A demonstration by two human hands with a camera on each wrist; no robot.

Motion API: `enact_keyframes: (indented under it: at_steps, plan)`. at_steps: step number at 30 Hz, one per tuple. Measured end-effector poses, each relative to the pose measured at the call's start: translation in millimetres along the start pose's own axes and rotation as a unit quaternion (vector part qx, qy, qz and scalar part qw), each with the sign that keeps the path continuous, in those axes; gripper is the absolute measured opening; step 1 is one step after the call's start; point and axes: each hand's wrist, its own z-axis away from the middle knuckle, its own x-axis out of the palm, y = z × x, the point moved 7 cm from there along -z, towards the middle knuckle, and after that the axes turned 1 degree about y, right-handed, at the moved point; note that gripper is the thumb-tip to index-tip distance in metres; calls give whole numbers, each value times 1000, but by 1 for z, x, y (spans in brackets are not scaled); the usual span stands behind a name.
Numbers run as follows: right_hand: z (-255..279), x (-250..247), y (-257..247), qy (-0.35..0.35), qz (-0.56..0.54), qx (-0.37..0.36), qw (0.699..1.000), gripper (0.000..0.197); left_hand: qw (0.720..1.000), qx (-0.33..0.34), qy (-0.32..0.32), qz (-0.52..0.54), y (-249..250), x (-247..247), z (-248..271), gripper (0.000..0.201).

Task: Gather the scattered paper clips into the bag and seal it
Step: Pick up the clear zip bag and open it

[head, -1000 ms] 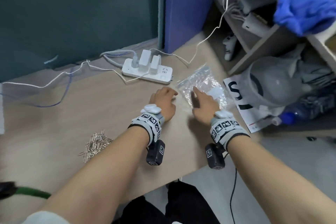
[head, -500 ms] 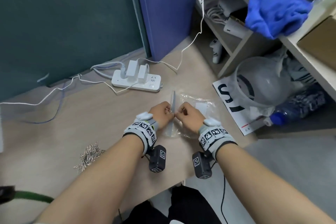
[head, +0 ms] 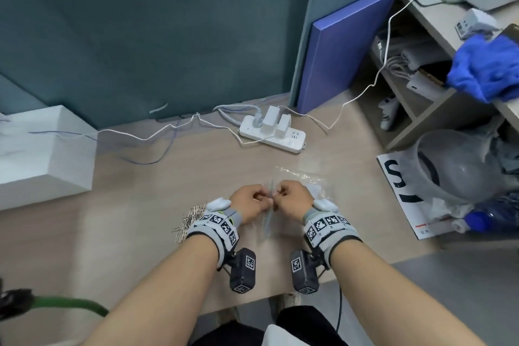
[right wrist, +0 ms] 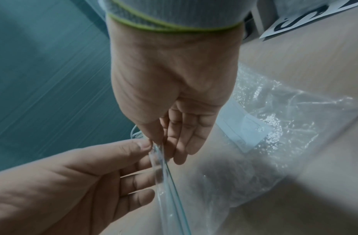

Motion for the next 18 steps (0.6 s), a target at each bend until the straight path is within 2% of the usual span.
enact_keyframes:
  at_steps: [3, 6, 11, 14, 18]
  plan:
    - [6, 22, -13, -23, -5, -21, 999, 12, 1000, -7, 24, 7, -19, -17, 13, 6]
    - [10, 40, -20, -44, -10, -28, 999, 14, 999, -22, 37, 16, -40, -26, 20, 13]
    - [20, 65, -31, -70, 0, -18, 997, 37, 998, -18, 45, 46, -45, -43, 38, 13]
    - [22, 68, -38, -66, 21, -41, 997, 30, 996, -26, 34, 75, -55, -45, 40, 27]
    - [30, 71, -53, -101, 91, -77, 988, 18, 999, -2, 32, 32, -46, -50, 48, 14]
